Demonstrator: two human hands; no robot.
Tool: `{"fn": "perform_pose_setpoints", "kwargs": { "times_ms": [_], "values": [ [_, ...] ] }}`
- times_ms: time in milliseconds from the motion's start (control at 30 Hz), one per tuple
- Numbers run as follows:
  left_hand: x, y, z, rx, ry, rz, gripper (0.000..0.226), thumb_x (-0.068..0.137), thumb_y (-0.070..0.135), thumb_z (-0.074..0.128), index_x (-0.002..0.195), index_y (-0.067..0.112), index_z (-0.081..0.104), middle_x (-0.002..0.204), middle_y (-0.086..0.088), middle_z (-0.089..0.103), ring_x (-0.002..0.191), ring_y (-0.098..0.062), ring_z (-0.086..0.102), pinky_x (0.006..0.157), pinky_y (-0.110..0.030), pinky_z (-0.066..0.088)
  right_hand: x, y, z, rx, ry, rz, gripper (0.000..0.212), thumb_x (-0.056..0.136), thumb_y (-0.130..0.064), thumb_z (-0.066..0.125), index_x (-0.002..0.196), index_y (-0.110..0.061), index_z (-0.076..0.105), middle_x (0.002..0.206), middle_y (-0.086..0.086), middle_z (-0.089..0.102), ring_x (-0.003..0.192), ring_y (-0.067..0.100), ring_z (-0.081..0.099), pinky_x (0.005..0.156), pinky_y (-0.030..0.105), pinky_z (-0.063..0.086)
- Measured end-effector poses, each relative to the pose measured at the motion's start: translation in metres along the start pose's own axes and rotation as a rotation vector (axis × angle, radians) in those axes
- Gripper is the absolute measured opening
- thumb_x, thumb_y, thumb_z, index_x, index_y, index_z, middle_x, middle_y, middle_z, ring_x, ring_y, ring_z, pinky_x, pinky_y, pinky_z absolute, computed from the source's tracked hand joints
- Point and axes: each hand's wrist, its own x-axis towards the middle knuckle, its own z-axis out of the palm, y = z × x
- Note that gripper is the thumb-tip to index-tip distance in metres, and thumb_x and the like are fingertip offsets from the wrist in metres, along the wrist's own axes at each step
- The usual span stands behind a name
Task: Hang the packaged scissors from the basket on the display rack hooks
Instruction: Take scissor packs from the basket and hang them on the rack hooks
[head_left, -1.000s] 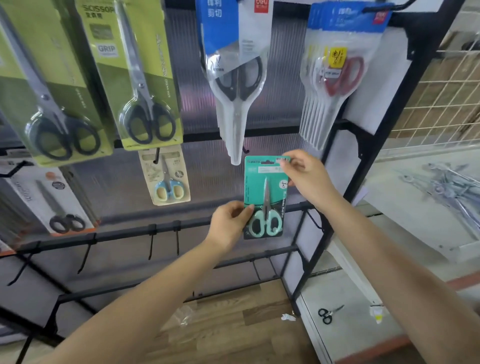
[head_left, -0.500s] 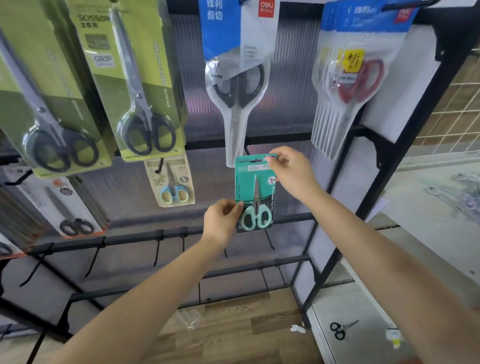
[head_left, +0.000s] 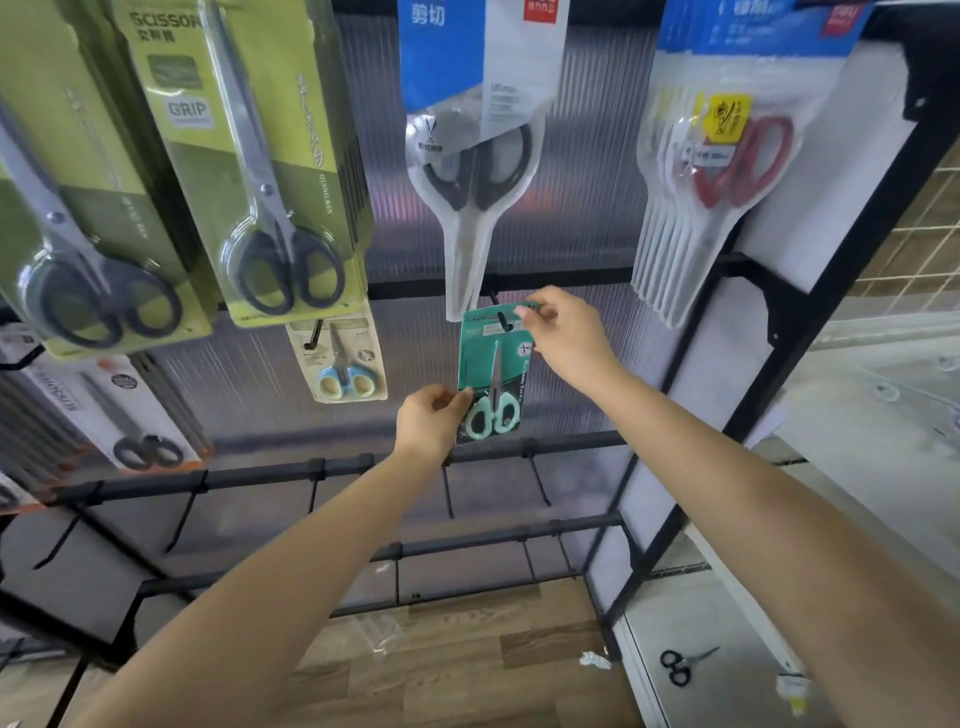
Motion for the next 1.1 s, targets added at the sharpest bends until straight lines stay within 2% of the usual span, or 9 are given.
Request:
{"fn": "perform_pose_setpoints", "kwargs": {
  "times_ms": [67,167,333,500,667,767,867,1000,1100],
  "values": [
    [0.007,0.004,0.000,0.017,0.002,-0.008,0.025,0.092,0.028,0.058,0.097,0.004,0.066,0.090,-0.008,0.066,0.082,-0.020,0.059,0.078,-0.032,0.048,0.006,0.001,0.002,-0.022,-0.002,-0.016,0.028,0.097,-0.021,0.050,0.118,-0.005,0.057,0.104,0.004,0.062,0.088,0.009,0.054,0.060,0.001,0.040],
    [0.014,0.008,0.000,0.042,-0.003,-0.005,0.027,0.094,0.026,0.055,0.105,0.003,0.066,0.093,-0.006,0.064,0.084,-0.017,0.057,0.075,-0.025,0.043,0.013,0.006,0.004,0.000,-0.026,-0.025,0.029,0.097,-0.020,0.050,0.120,-0.004,0.057,0.115,0.006,0.063,0.101,0.013,0.056,0.073,0.007,0.037],
    [0.027,0.013,0.003,0.106,-0.005,0.026,0.018,0.096,0.020,0.050,0.090,0.009,0.062,0.084,-0.008,0.057,0.078,-0.019,0.048,0.056,-0.027,0.035,0.024,0.013,0.003,0.040,-0.078,-0.006,0.026,0.097,-0.019,0.049,0.119,-0.007,0.057,0.117,0.006,0.063,0.105,0.014,0.056,0.079,0.012,0.037],
    [0.041,0.019,0.007,0.179,-0.018,-0.022,0.028,0.097,0.019,0.046,0.103,-0.002,0.063,0.093,-0.020,0.060,0.082,-0.022,0.048,0.070,-0.027,0.037,0.039,0.011,0.002,-0.001,-0.107,0.028,0.024,0.097,-0.019,0.048,0.116,-0.008,0.058,0.111,0.008,0.064,0.101,0.021,0.059,0.082,0.026,0.044],
    [0.043,0.022,0.007,0.172,-0.026,0.005,0.036,0.098,0.023,0.046,0.113,-0.006,0.061,0.112,-0.023,0.062,0.086,-0.018,0.046,0.076,-0.025,0.036,0.043,0.008,0.005,-0.085,-0.100,0.066,0.028,0.099,-0.025,0.045,0.121,-0.012,0.055,0.107,0.005,0.061,0.089,0.015,0.053,0.070,0.019,0.037],
    [0.043,0.024,0.004,0.278,-0.047,0.011,0.041,0.100,0.030,0.039,0.115,-0.002,0.059,0.118,-0.021,0.061,0.095,-0.030,0.054,0.083,-0.033,0.040,0.037,0.008,0.005,-0.088,-0.104,0.056,0.032,0.099,-0.016,0.041,0.129,-0.008,0.049,0.105,0.005,0.061,0.090,0.016,0.056,0.057,0.011,0.034],
    [0.036,0.023,-0.004,0.433,-0.059,0.079,0.037,0.101,0.028,0.034,0.113,0.000,0.055,0.111,-0.021,0.060,0.095,-0.033,0.056,0.075,-0.032,0.039,0.022,0.003,0.003,-0.158,-0.067,-0.002,0.040,0.097,-0.013,0.041,0.137,-0.007,0.042,0.116,0.008,0.062,0.106,0.022,0.058,0.073,0.014,0.037],
    [0.017,0.016,-0.018,0.508,-0.032,0.189,0.029,0.099,0.021,0.038,0.105,-0.002,0.053,0.102,-0.024,0.061,0.095,-0.038,0.057,0.074,-0.034,0.041,-0.009,-0.005,0.004,-0.289,-0.018,-0.026,0.043,0.097,-0.017,0.044,0.138,-0.007,0.041,0.132,0.014,0.053,0.117,0.030,0.053,0.093,0.037,0.045],
    [-0.003,0.010,-0.027,0.560,-0.055,0.266,0.034,0.100,0.031,0.037,0.104,0.001,0.054,0.099,-0.019,0.061,0.095,-0.036,0.057,0.076,-0.036,0.042,-0.043,-0.011,0.007,-0.334,0.007,0.021,0.042,0.099,-0.022,0.042,0.138,-0.007,0.040,0.137,0.011,0.048,0.124,0.027,0.048,0.097,0.036,0.041]
  ]
}}
